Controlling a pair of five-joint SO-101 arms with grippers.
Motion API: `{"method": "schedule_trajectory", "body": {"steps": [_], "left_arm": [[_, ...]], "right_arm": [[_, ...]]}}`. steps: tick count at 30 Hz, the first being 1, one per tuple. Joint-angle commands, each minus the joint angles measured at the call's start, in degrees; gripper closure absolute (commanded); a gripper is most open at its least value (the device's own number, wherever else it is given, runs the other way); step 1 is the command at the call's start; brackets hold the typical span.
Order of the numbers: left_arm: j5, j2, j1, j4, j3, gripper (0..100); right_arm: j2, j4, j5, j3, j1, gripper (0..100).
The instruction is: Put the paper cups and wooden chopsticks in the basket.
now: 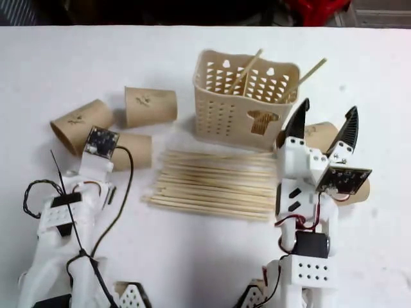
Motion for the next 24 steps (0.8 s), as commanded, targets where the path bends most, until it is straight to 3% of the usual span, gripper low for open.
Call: {"method": "schedule_trajectory", "body": {"steps": [1,13,19,24], "left_arm": [[-0.4,-2.2,0.7,-1.1,-0.3,80],[-0.4,-2.2,0.7,-1.1,-0.3,80],[-0.4,-2.2,0.7,-1.1,-0.3,80],[-0.4,-2.2,0.7,-1.1,-0.3,80]], "right_arm": [[4.9,-0.7,-0.4,-8.3,-2.1,68.7],[33.6,-1.4,-0.4,-27.2,-2.6,68.7],[40.2,-9.3,-0.4,-28.2,-1.5,69.0],[43.2,-11.4,0.9,-28.3,-0.1,85.7]]}}
